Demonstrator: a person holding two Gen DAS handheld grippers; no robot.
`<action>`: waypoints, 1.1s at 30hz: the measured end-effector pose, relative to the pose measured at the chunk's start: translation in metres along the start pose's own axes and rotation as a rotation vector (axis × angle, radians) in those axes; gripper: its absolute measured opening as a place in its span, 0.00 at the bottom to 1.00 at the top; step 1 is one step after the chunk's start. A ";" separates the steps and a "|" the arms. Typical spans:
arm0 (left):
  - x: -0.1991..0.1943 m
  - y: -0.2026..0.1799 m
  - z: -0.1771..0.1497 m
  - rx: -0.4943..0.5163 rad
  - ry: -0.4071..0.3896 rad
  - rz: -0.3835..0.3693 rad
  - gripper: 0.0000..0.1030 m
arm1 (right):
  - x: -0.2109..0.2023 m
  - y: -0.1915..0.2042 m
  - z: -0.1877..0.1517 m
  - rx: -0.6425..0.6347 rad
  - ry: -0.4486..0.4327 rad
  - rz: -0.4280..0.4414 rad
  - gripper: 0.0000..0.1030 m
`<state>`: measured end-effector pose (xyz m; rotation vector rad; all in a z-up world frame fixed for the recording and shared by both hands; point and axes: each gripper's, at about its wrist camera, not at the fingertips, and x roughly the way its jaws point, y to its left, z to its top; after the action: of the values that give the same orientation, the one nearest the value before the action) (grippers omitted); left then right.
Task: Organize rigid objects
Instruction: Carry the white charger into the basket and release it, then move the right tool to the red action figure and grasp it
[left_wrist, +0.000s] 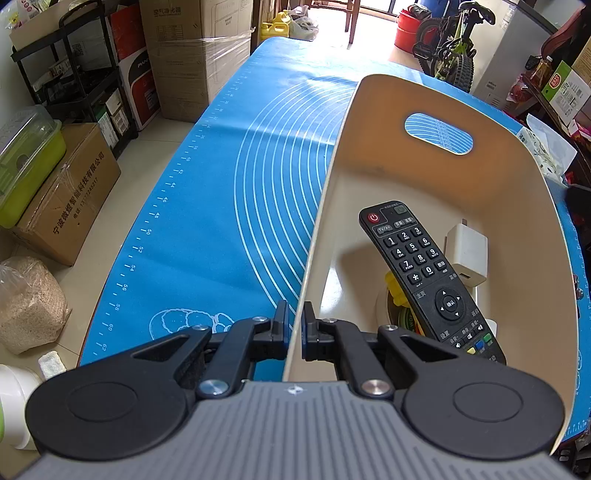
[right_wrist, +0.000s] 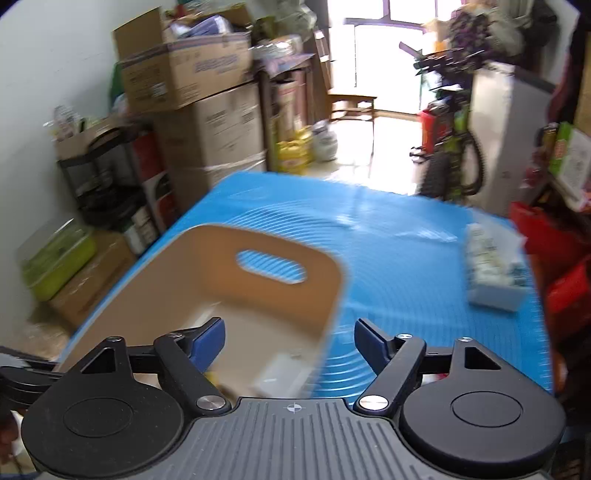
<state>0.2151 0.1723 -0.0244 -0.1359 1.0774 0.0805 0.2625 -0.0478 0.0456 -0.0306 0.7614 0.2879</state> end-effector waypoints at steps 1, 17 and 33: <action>0.000 0.000 0.000 0.000 0.000 0.000 0.08 | -0.002 -0.009 0.000 0.003 -0.004 -0.024 0.80; 0.000 0.000 0.000 0.001 0.000 0.002 0.08 | 0.047 -0.125 -0.053 -0.022 0.176 -0.227 0.80; -0.001 0.001 0.001 0.003 0.000 0.007 0.08 | 0.087 -0.159 -0.081 -0.078 0.253 -0.199 0.76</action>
<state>0.2153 0.1735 -0.0232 -0.1291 1.0781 0.0848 0.3105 -0.1893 -0.0846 -0.2179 0.9901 0.1249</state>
